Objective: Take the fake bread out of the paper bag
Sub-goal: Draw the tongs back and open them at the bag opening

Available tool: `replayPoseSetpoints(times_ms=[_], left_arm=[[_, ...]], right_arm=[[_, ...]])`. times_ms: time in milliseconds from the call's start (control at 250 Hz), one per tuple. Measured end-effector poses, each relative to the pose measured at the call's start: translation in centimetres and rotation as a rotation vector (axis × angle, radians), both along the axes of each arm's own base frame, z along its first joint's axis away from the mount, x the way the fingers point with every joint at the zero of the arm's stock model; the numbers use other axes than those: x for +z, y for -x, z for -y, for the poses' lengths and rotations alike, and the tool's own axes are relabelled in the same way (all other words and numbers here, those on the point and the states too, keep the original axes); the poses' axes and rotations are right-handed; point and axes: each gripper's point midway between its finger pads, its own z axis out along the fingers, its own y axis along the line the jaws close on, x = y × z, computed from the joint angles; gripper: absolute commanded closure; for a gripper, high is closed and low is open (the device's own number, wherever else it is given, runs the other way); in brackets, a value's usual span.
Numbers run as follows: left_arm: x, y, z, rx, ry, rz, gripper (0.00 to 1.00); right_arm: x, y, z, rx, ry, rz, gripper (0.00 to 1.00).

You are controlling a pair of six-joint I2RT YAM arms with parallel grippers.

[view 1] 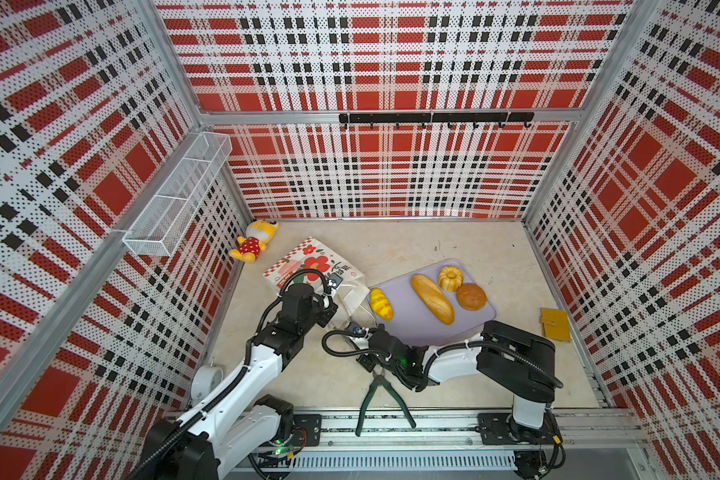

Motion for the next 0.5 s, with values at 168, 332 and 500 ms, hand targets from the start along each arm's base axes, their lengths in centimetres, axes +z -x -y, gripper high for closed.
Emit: replayPoseSetpoints(times_ms=[168,332,500], left_arm=[[-0.1,0.2,0.2,-0.006,0.002,-0.001,1.0],[-0.1,0.4,0.3,-0.008,0.005,0.001,1.0],[0.0,0.4,0.3,-0.008,0.006,0.002,1.0]], right_arm=[[0.3,0.0,-0.1,0.013,-0.011,-0.006,0.45],[-0.4,0.3,0.3,0.006,-0.024,-0.044,0.35],[-2.4,0.4,0.4,-0.008,0.001,-0.083,0.38]])
